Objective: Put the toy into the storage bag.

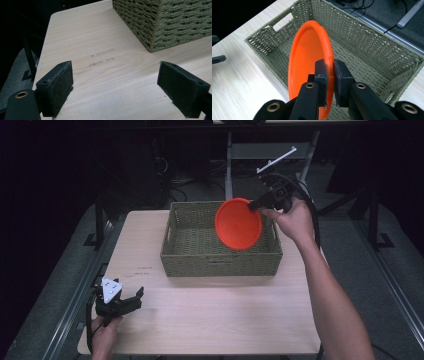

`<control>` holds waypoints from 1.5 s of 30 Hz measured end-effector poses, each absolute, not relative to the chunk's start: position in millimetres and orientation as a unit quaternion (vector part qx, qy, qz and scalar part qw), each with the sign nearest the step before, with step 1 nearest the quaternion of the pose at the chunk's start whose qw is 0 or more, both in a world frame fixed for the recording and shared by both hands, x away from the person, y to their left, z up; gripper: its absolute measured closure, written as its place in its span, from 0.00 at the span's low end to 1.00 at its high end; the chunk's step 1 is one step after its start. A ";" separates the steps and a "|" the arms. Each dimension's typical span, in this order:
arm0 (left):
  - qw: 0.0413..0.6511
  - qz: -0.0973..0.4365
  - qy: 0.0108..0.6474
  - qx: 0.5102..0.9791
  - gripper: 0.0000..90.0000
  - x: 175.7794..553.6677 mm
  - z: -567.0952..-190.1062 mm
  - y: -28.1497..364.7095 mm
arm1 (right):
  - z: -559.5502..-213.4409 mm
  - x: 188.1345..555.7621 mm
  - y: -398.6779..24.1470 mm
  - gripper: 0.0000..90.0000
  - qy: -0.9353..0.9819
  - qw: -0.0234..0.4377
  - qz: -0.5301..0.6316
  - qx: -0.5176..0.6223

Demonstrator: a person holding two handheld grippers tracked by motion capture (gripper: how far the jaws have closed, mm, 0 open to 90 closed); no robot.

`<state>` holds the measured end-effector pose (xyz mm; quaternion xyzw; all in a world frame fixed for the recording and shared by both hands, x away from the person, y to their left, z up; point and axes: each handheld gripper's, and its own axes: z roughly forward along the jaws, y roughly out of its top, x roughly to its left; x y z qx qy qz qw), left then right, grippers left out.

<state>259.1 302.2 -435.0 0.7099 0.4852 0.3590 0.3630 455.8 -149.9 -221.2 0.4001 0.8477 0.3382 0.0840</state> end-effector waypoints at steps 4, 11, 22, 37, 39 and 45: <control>0.363 0.359 0.483 0.711 0.14 259.2 -434.8 302.2 | -224.3 459.8 -150.1 0.91 0.845 0.085 0.337 0.407; 0.367 0.359 0.485 0.708 0.14 258.9 -434.9 301.1 | -229.9 467.3 -149.4 0.91 0.843 0.087 0.333 0.414; 0.364 0.358 0.483 0.711 0.14 258.5 -434.4 302.0 | -249.8 480.3 -153.1 0.91 0.834 0.077 0.335 0.432; 0.366 0.358 0.483 0.710 0.14 258.4 -434.4 301.6 | -277.8 493.1 -150.1 0.91 0.829 0.069 0.326 0.450; 0.366 0.359 0.482 0.711 0.14 258.1 -434.0 302.0 | -280.2 493.4 -149.0 0.91 0.829 0.070 0.325 0.449; 0.367 0.358 0.482 0.710 0.14 258.3 -434.1 301.6 | -288.4 494.9 -147.1 0.91 0.829 0.071 0.322 0.451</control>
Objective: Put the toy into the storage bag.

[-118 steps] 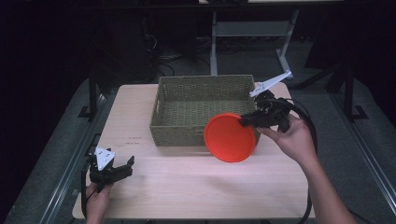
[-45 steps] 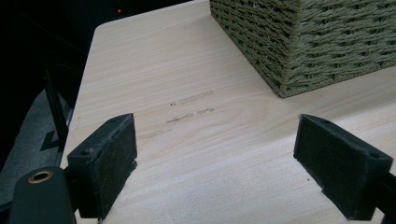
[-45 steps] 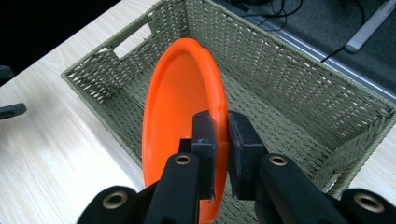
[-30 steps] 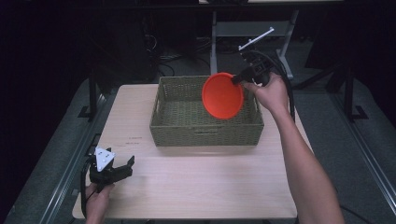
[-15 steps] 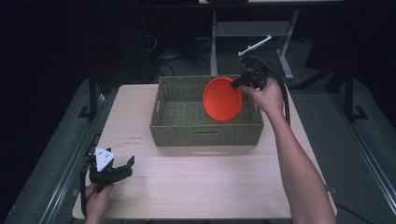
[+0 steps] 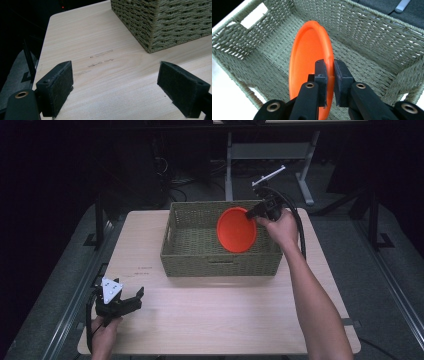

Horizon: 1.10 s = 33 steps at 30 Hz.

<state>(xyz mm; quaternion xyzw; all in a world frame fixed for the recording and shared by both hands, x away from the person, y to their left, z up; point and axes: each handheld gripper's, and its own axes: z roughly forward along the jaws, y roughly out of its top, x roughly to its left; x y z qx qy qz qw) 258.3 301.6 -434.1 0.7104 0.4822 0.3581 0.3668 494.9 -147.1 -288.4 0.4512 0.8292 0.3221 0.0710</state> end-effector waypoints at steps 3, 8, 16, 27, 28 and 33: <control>0.367 0.358 0.483 0.710 0.14 258.3 -434.2 301.5 | -294.5 496.7 -146.6 0.91 0.829 0.067 0.322 0.452; 0.366 0.359 0.482 0.710 0.14 258.3 -434.1 302.2 | -303.3 499.9 -144.1 0.91 0.832 0.066 0.306 0.457; 0.365 0.359 0.480 0.712 0.14 258.1 -433.9 302.0 | -310.7 501.3 -142.0 0.91 0.834 0.064 0.304 0.457; 0.364 0.358 0.481 0.713 0.14 258.2 -433.9 302.2 | -325.7 504.7 -142.6 0.91 0.833 0.052 0.294 0.466; 0.364 0.358 0.481 0.713 0.14 258.2 -434.0 302.1 | -326.9 505.3 -142.3 0.91 0.834 0.052 0.291 0.465; 0.364 0.358 0.480 0.713 0.14 257.9 -433.7 302.2 | -332.0 506.9 -137.7 0.91 0.841 0.048 0.284 0.459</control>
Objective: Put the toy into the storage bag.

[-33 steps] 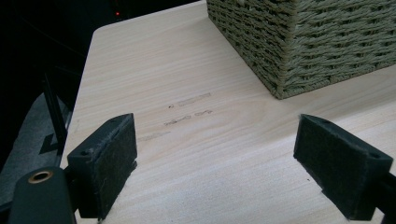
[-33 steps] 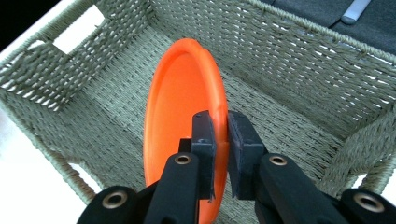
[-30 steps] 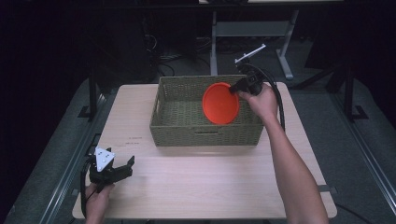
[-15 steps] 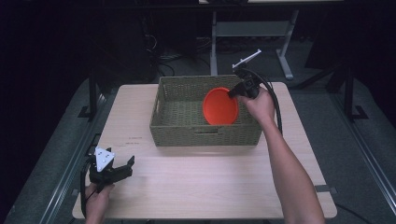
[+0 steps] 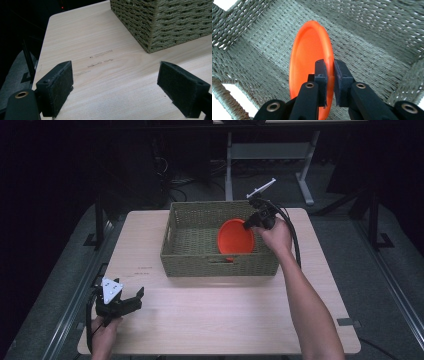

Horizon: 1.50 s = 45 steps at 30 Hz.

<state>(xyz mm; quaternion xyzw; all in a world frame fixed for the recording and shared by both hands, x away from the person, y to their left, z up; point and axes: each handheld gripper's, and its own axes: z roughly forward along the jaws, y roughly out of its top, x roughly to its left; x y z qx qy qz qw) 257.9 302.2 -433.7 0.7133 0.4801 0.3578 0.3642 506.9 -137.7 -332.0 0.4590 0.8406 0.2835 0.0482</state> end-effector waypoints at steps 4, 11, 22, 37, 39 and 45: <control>0.365 0.358 0.480 0.713 0.14 257.9 -433.8 302.4 | -336.8 508.6 -134.1 0.91 0.843 0.047 0.274 0.461; 0.363 0.357 0.481 0.714 0.14 258.3 -433.9 302.6 | -343.6 511.3 -130.2 0.91 0.850 0.048 0.258 0.456; 0.364 0.357 0.481 0.713 0.14 259.3 -433.9 301.5 | -344.2 513.1 -134.1 0.89 0.850 0.034 0.257 0.459; 0.363 0.357 0.483 0.712 0.14 260.2 -433.9 300.9 | -342.9 514.0 -142.1 0.84 0.841 0.030 0.263 0.472; 0.362 0.357 0.482 0.713 0.14 260.3 -434.1 300.6 | -343.1 513.9 -142.3 0.84 0.841 0.031 0.262 0.472; 0.365 0.356 0.483 0.712 0.14 261.4 -434.5 300.8 | -344.8 514.7 -141.0 0.80 0.843 0.036 0.257 0.472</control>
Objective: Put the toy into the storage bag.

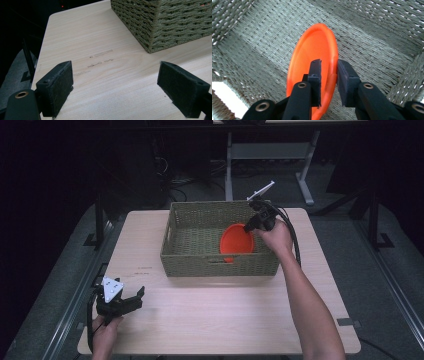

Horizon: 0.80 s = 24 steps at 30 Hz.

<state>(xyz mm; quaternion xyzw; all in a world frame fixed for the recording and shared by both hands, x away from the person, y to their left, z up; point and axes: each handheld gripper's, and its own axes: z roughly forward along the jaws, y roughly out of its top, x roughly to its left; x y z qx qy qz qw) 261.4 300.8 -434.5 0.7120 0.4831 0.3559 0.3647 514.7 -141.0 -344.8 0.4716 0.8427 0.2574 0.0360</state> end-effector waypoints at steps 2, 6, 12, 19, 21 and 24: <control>0.365 0.357 0.483 0.712 0.14 261.2 -434.3 300.4 | -345.8 514.9 -140.6 0.79 0.845 0.040 0.252 0.471; 0.366 0.357 0.483 0.711 0.14 260.4 -434.6 300.5 | -346.6 515.5 -140.2 0.79 0.842 0.040 0.257 0.473; 0.366 0.357 0.484 0.710 0.14 259.6 -434.2 302.6 | -345.4 515.1 -136.1 0.73 0.841 0.049 0.258 0.473; 0.362 0.357 0.483 0.714 0.14 258.3 -433.9 302.3 | -347.1 510.3 -135.2 0.66 0.842 0.072 0.258 0.469; 0.362 0.357 0.482 0.713 0.14 258.8 -434.2 302.3 | -346.4 509.6 -139.8 0.66 0.837 0.069 0.267 0.472; 0.361 0.356 0.482 0.714 0.14 259.1 -434.5 301.9 | -343.1 508.6 -147.2 0.66 0.827 0.055 0.290 0.479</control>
